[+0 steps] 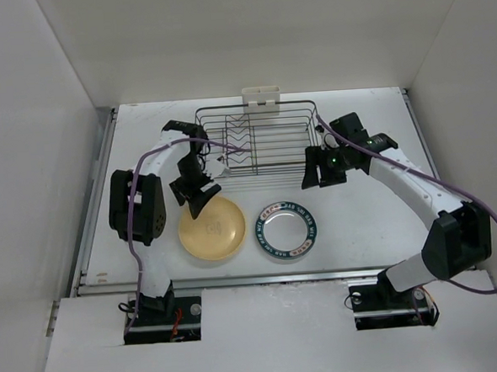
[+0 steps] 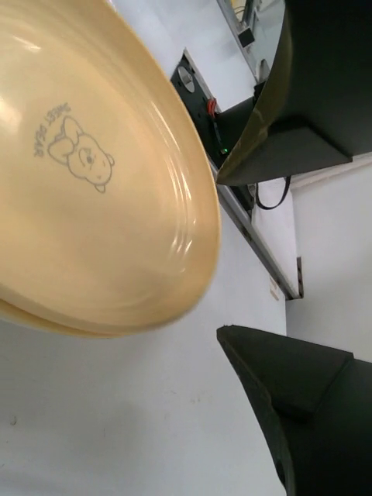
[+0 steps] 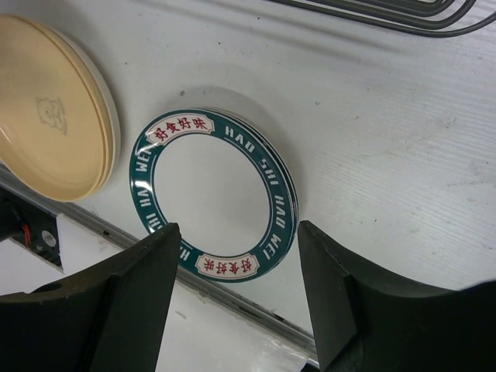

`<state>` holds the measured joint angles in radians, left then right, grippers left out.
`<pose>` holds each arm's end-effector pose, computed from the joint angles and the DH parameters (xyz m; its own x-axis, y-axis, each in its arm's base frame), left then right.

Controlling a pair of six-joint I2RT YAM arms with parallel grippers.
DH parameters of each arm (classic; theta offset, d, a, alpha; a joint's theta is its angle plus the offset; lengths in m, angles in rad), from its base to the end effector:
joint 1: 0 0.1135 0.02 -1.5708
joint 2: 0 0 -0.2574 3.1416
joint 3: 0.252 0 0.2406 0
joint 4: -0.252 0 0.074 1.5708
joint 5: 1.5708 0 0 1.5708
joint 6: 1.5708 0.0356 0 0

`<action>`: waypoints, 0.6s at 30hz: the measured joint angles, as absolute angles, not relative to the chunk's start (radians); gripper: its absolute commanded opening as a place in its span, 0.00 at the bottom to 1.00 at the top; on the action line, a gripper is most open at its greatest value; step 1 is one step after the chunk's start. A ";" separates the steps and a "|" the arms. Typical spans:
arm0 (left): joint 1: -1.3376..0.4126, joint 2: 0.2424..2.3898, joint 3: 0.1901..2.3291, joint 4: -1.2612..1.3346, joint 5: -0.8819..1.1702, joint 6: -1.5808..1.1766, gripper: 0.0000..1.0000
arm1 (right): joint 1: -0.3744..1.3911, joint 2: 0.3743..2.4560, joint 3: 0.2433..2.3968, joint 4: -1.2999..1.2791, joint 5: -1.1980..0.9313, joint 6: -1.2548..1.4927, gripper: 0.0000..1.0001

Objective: Unload the plates from the dish rack

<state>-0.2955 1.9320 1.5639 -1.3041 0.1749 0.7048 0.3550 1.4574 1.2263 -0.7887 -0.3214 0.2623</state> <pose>0.3224 -0.1046 0.2179 -0.5501 0.8344 -0.0351 0.8222 0.5338 -0.1975 0.2660 0.1106 0.2824 -0.8973 -0.0702 -0.4358 -0.2611 0.8805 0.3957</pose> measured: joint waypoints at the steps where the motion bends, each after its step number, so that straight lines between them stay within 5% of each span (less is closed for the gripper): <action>1: -0.295 1.932 1.564 -1.304 0.175 0.701 0.71 | 0.355 1.457 1.226 -0.787 -0.321 0.263 0.68; 5: -0.292 1.915 1.568 -1.305 0.178 0.681 0.71 | 0.355 1.451 1.226 -0.785 -0.300 0.271 0.68; 9: -0.250 1.841 1.628 -1.270 0.209 0.582 0.71 | 0.357 1.390 1.226 -0.783 -0.138 0.326 0.83; 10: -0.222 1.805 1.642 -1.234 0.204 0.536 0.78 | 0.358 1.364 1.227 -0.782 -0.078 0.349 0.88; 13: -0.107 1.673 1.660 -1.083 0.120 0.364 0.91 | 0.361 1.263 1.230 -0.772 0.194 0.434 1.00; 18: 0.107 1.509 1.686 -0.903 -0.204 0.085 1.00 | 0.356 1.066 1.201 -0.716 0.706 0.548 1.00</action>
<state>0.1074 1.5089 1.6863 -0.9031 -0.2039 0.0849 0.3565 1.0657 1.2011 -0.7162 0.7055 0.5484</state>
